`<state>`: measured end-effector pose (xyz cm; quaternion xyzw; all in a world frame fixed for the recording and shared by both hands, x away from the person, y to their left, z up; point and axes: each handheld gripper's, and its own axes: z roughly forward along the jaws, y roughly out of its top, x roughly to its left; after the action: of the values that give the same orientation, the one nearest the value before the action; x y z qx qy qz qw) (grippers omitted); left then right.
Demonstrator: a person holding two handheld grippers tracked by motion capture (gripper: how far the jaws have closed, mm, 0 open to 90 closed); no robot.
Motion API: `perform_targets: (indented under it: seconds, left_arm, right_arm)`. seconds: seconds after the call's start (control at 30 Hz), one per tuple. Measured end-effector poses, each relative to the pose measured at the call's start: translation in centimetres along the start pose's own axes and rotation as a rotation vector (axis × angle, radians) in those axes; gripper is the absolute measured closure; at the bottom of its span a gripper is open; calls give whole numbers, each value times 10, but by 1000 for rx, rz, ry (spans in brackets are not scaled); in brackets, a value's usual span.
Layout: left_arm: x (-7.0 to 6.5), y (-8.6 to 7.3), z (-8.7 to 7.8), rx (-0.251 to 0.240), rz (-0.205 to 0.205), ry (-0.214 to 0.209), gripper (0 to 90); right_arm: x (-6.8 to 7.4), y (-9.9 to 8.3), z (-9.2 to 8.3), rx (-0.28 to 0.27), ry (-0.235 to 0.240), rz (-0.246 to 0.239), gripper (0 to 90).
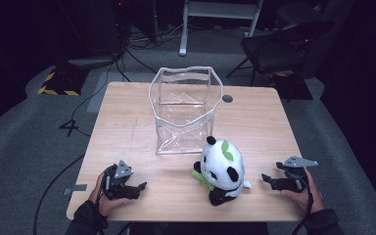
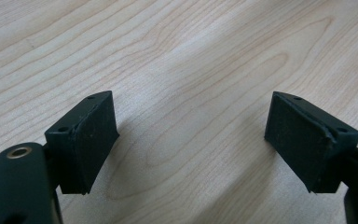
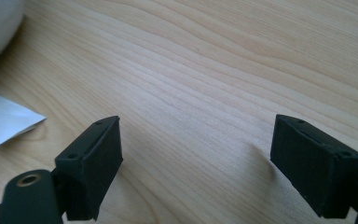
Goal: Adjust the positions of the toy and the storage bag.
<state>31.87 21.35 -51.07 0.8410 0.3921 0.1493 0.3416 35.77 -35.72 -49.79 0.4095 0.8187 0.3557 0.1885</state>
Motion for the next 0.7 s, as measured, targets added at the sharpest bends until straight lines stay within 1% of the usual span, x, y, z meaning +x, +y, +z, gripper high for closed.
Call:
perform_targets:
  seconds: [0.03, 0.17, 0.27, 0.33, 0.4, 0.43, 0.47, 0.5, 0.57, 0.6, 0.63, 0.7]
  left_arm:
    - [0, 0, 0, 0, -1, 0, 170]
    - [0, 0, 0, 1, -1, 5, 170]
    - [-1, 1, 0, 1, -4, 5, 170]
    - [-1, 1, 0, 1, -4, 6, 169]
    - [-1, 1, 0, 1, -5, 8, 170]
    - [-1, 1, 0, 1, -5, 8, 169]
    - [-1, 1, 0, 2, -5, 8, 170]
    - [-1, 1, 0, 2, -5, 8, 170]
    - [-1, 1, 0, 1, -5, 8, 170]
    - [-1, 1, 0, 2, -5, 8, 170]
    - [-1, 1, 0, 1, -5, 8, 170]
    - [-1, 1, 0, 1, -5, 8, 170]
  right_arm:
    - [0, 0, 0, 0, 0, 0, 168]
    - [10, 7, -10, -25, 18, -28, 173]
    - [18, 12, -17, -50, 47, -46, 176]
    - [24, 15, -20, -61, 59, -56, 176]
    - [30, 18, -23, -73, 83, -63, 175]
    - [34, 19, -25, -76, 93, -70, 172]
    - [40, 22, -28, -88, 110, -85, 170]
    - [40, 22, -28, -88, 110, -85, 170]
    - [47, 25, -31, -98, 127, -96, 168]
    - [52, 28, -33, -109, 143, -108, 168]
    - [52, 28, -33, -109, 143, -108, 168]
    - [58, 30, -36, -114, 159, -116, 168]
